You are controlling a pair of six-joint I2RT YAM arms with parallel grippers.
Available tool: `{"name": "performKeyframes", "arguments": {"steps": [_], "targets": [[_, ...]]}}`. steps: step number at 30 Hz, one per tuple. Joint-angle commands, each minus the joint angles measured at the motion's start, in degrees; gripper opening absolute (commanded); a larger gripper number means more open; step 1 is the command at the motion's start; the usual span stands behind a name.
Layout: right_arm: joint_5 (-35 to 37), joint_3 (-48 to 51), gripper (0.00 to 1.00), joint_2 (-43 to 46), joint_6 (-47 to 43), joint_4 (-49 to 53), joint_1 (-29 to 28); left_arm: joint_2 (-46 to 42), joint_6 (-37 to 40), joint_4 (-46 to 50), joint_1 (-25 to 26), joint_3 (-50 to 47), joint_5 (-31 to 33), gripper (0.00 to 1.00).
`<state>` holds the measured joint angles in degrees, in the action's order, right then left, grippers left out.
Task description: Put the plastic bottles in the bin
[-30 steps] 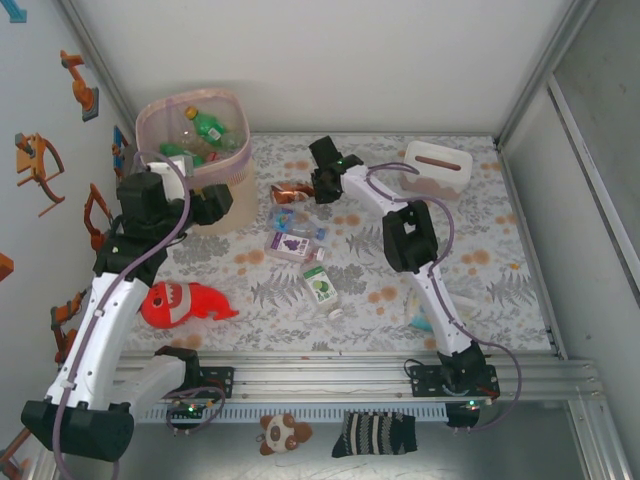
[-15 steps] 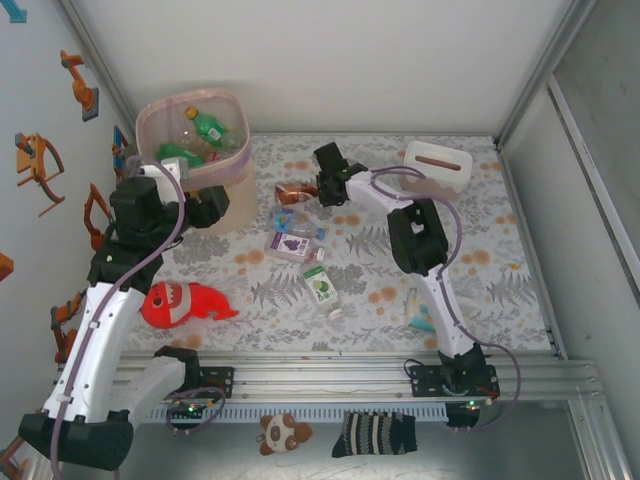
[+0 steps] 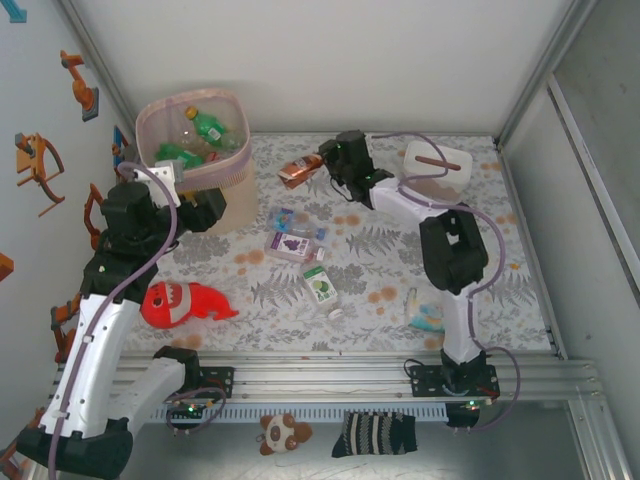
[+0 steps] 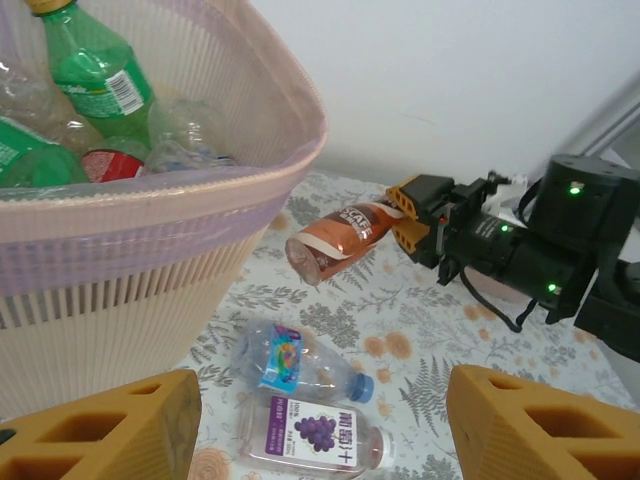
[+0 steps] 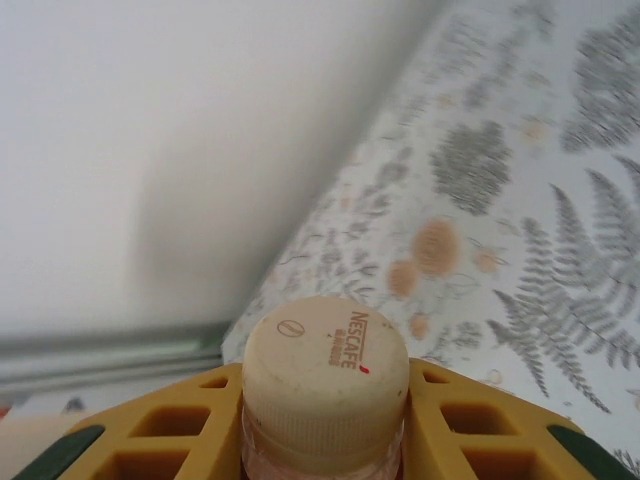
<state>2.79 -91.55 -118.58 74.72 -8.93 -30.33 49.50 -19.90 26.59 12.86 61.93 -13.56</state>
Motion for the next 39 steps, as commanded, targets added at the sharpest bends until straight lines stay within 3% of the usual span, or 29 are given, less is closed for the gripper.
{"name": "performKeyframes", "arguments": {"steps": [1, 8, 15, 26, 39], "targets": [[-7.75, 3.66, 0.23, 5.55, -17.77, -11.87, 1.25, -0.88, 0.86, -1.90, 0.45, 1.96, -3.73, 0.65], [-23.96, 11.64, 0.23, 15.65, -36.44, -16.37, 2.20, -1.59, 1.36, -6.15, 0.84, 1.96, -8.02, 0.65], [-34.97, 18.85, 0.21, 27.45, -49.98, -16.82, 2.20, -1.03, 1.69, -12.03, 2.30, 1.26, -18.01, 0.67], [-52.27, 20.55, 0.19, 42.38, -54.32, -10.38, 1.64, 2.12, 6.77, -17.66, 13.64, 2.11, -26.09, 0.79], [-59.38, 17.19, 0.13, 55.06, -60.73, 3.28, -2.86, 11.73, 12.15, -18.50, 26.66, 9.14, -34.57, 0.88]]}}
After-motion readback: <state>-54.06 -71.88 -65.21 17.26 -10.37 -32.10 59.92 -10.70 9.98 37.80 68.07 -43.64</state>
